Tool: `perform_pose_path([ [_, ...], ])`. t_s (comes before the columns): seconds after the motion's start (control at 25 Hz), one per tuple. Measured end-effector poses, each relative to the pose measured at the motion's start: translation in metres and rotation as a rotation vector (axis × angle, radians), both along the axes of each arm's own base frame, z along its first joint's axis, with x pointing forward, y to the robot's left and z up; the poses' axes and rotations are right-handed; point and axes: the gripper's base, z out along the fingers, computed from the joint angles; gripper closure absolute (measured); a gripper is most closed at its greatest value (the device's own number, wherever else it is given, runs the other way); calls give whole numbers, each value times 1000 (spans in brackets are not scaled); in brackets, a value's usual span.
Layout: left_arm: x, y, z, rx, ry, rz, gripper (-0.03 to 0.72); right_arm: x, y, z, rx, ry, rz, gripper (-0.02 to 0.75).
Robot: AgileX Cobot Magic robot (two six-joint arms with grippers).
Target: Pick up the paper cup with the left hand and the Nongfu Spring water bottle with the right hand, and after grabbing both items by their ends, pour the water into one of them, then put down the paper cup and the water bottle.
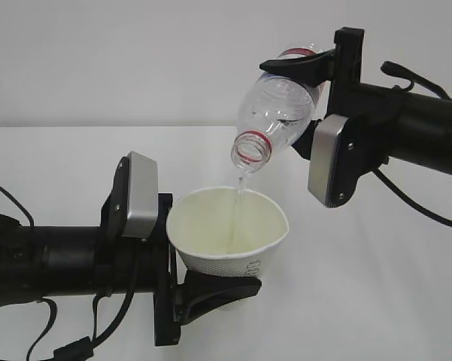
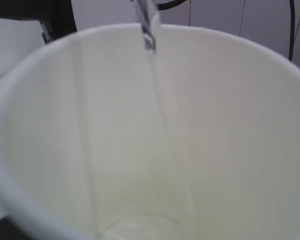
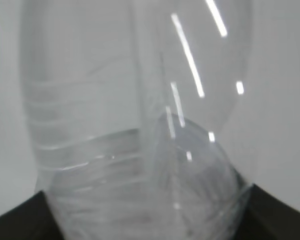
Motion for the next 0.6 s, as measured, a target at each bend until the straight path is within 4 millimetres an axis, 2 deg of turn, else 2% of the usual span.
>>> perform_pose_path([
  [0.6,0,0,0,0,0,0,177,0,0,1,5,-2,-3,243],
])
